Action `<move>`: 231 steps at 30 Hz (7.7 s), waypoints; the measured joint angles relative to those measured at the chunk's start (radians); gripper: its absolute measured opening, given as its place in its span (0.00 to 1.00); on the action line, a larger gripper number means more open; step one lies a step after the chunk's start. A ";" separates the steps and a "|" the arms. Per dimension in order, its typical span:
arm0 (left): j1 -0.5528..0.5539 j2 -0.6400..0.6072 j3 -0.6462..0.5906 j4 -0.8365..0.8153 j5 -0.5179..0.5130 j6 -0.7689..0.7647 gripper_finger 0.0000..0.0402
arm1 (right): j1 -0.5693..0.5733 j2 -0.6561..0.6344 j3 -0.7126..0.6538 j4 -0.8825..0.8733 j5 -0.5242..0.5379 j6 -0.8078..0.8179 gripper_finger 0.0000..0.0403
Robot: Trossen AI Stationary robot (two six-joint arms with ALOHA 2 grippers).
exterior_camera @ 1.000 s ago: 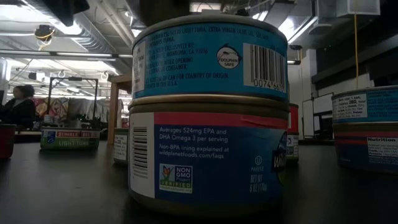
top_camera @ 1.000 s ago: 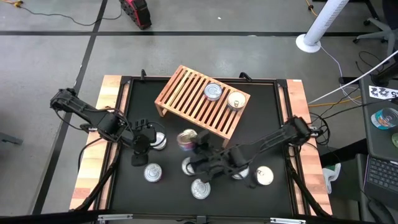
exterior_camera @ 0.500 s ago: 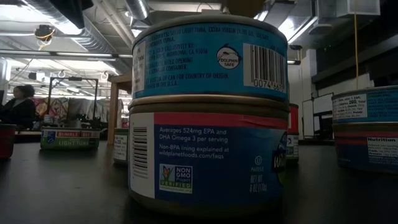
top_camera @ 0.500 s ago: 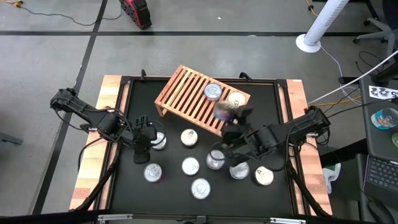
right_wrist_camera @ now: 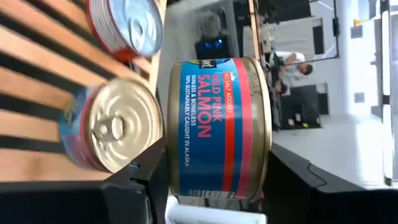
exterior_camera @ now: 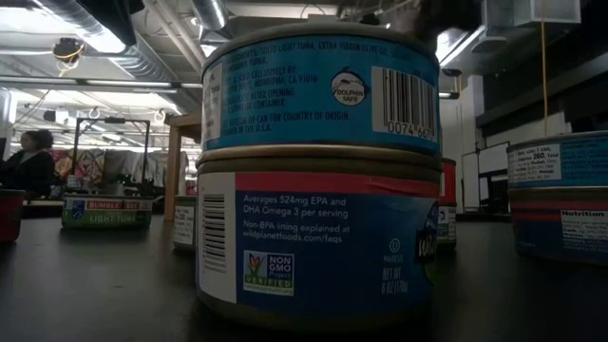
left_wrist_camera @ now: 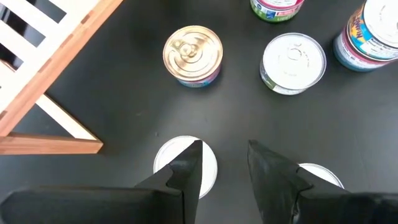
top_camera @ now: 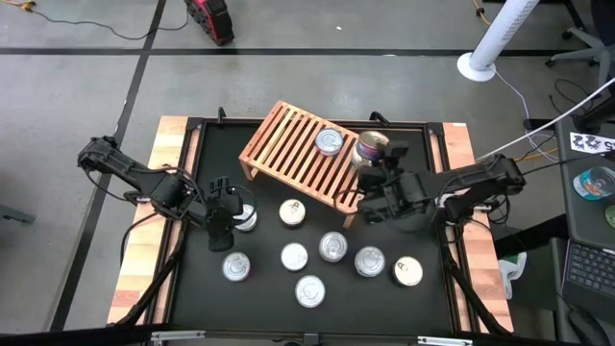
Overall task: Stack canned seafood by type on shelf
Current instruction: Stack the blue and pink tuna can on top of the blue and pink tuna can on the shelf, then put the blue and pink tuna can can on the shelf
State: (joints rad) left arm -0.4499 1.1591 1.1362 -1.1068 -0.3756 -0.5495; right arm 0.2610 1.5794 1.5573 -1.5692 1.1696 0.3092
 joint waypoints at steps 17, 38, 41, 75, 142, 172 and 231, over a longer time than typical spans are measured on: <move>0.000 0.000 0.000 0.000 -0.007 -0.002 0.30 | -0.094 0.001 -0.081 0.171 -0.071 -0.118 0.48; 0.000 0.000 0.000 0.000 -0.007 -0.001 0.30 | -0.160 0.001 -0.081 0.186 -0.119 -0.164 0.48; 0.000 0.000 0.000 0.000 -0.007 -0.001 0.30 | -0.163 0.001 -0.080 0.186 -0.136 -0.166 0.48; 0.000 0.000 0.000 0.000 -0.007 -0.005 0.30 | -0.164 0.004 -0.011 0.177 -0.313 -0.218 0.75; 0.214 0.624 0.000 0.495 -0.014 0.710 0.30 | 0.275 0.318 0.248 0.332 -0.760 -0.289 0.74; 0.203 0.655 0.002 0.517 -0.031 0.709 0.02 | 0.275 0.318 0.248 0.338 -0.810 -0.289 0.74; 0.144 0.295 0.008 0.569 0.061 0.469 0.00 | 0.250 0.434 0.249 0.353 -0.421 -0.315 0.74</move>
State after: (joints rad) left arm -0.3058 1.4540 1.1446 -0.5374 -0.3145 -0.0803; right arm 0.5110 2.0132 1.8061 -1.2160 0.7486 -0.0058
